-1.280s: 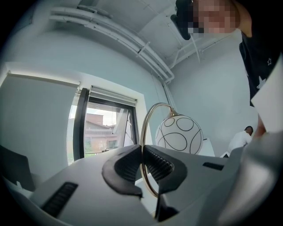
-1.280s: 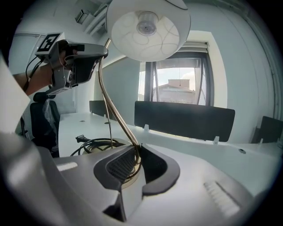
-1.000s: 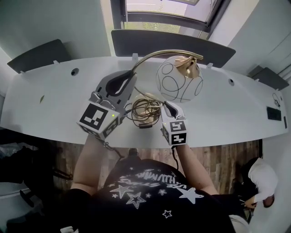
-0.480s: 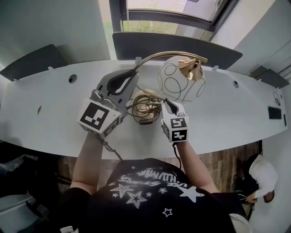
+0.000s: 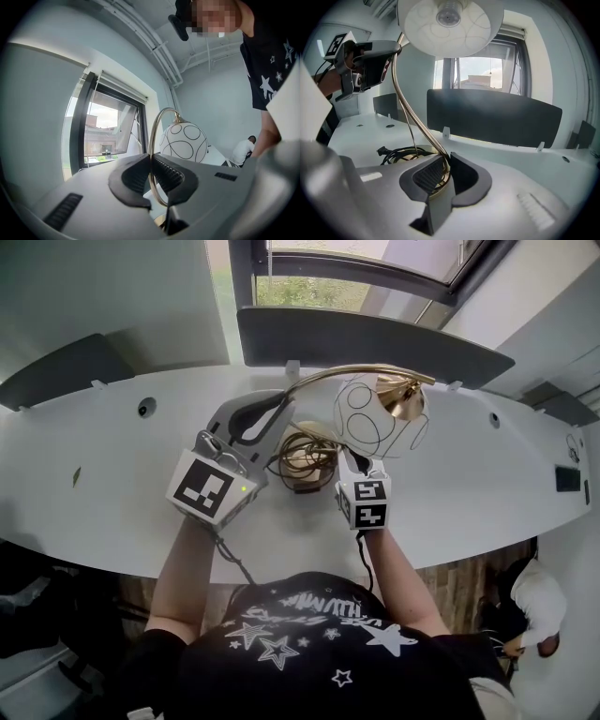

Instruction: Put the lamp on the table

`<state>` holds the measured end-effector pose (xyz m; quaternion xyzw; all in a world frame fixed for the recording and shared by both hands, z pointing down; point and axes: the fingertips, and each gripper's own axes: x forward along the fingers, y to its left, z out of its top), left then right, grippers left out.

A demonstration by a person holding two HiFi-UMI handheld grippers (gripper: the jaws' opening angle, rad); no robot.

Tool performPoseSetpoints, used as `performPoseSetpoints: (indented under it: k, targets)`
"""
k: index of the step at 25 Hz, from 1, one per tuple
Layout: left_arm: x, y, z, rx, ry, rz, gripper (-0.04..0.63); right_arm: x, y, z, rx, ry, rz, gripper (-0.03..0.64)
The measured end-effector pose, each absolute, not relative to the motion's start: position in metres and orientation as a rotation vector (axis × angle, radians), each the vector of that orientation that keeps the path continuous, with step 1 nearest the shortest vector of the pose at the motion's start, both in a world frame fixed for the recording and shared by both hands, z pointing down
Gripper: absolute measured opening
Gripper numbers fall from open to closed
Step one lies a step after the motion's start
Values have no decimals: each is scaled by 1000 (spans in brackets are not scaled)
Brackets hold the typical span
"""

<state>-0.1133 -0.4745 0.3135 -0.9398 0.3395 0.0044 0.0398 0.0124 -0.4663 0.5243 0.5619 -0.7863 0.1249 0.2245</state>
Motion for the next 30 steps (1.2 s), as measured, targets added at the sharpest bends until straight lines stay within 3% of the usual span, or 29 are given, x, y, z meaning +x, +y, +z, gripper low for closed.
performPoseSetpoints:
  k: [30]
  targets:
    - [-129, -515, 338, -2875, 1188, 53, 32, 5, -498, 547, 1564, -2190, 380, 55]
